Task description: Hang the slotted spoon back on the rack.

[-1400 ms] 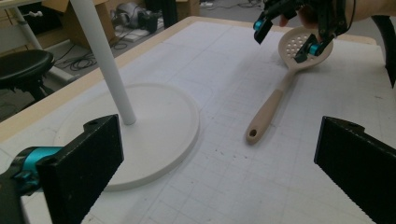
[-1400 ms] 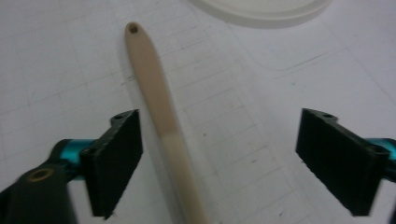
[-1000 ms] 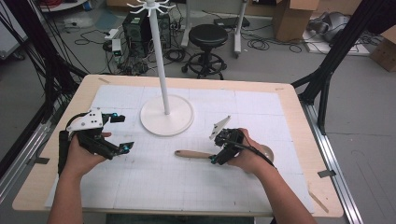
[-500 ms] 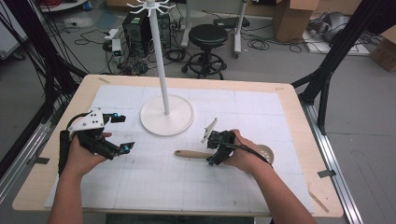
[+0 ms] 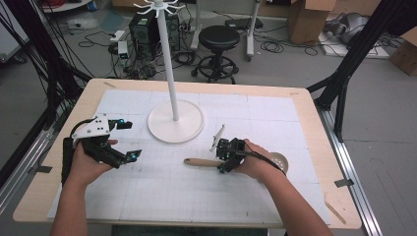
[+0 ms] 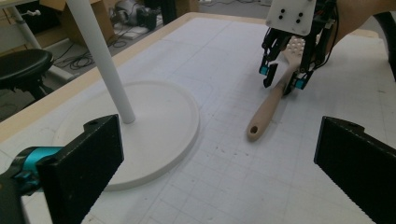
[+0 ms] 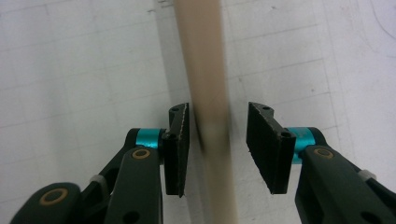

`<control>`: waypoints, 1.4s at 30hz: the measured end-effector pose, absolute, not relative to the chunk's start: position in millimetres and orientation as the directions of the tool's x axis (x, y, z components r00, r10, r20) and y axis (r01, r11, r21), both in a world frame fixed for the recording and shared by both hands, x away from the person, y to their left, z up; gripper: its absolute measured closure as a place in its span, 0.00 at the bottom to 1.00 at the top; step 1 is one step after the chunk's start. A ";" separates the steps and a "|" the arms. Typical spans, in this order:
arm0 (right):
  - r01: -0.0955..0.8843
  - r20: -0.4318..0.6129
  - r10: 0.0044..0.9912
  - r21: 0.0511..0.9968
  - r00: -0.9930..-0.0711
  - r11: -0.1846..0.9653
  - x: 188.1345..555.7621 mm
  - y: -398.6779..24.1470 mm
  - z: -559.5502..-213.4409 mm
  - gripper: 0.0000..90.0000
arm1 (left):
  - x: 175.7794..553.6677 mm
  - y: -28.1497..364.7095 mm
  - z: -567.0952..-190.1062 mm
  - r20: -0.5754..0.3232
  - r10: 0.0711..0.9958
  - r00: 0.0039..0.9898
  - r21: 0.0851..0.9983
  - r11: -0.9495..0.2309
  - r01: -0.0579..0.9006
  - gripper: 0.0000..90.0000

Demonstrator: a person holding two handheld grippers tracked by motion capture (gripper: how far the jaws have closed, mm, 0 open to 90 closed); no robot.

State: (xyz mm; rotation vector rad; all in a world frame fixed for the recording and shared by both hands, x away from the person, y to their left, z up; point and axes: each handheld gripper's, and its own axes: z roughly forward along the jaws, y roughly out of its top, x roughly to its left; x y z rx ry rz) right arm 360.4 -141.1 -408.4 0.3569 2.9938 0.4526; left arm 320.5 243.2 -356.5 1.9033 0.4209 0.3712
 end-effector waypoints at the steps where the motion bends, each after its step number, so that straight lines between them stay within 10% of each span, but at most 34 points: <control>1: 0.220 -0.055 0.246 0.295 -0.968 0.930 361.6 -141.3 -408.9 0.66 | 320.5 243.1 -356.6 0.057 0.457 0.888 0.934 -0.339 0.114 0.02; 24: 0.196 -0.004 0.205 0.273 -0.979 0.942 363.4 -139.3 -407.7 0.84 | 320.2 244.6 -355.7 0.061 0.463 0.884 0.935 -0.337 0.112 0.02; 42: 0.173 -0.045 0.247 0.593 -0.968 0.787 355.3 -176.9 -328.6 0.84 | 319.5 245.7 -354.2 0.066 0.467 0.882 0.936 -0.334 0.107 0.02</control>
